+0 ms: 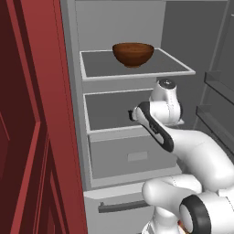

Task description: Pick eggplant from the fridge and place it on the plate on the counter.

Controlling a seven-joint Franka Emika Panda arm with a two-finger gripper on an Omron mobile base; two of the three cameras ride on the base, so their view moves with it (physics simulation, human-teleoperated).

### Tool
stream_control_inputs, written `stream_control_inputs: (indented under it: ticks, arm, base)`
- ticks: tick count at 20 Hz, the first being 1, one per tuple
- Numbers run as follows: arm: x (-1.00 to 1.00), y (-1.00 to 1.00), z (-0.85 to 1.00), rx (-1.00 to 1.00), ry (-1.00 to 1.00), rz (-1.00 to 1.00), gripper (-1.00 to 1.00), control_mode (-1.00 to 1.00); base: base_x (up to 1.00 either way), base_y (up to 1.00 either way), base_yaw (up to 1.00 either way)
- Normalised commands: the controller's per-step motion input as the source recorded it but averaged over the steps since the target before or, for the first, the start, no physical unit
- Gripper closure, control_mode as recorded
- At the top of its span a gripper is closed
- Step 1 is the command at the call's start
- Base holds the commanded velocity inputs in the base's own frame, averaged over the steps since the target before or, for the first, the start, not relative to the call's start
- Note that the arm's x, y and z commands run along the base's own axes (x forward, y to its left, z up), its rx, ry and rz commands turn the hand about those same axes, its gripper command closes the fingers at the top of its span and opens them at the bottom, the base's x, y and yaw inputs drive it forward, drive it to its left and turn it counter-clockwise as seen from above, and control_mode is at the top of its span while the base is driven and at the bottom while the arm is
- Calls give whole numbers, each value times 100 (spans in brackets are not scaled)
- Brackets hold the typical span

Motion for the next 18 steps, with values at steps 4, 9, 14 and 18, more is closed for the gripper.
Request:
stream_control_inputs:
  ticks: [4, 9, 14, 18]
  arm:
    - [2, 0, -1, 0, -21, 0, -100, -100]
    - [16, 0, 0, 0, -10, 0, -100, -100]
    - [34, 0, 1, 0, 3, 0, -100, -100]
    - [34, 0, 0, 0, 0, 0, -100, -100]
  base:
    - [0, 0, 0]
    - [0, 0, 0]
    - [0, 0, 0]
    - [0, 0, 0]
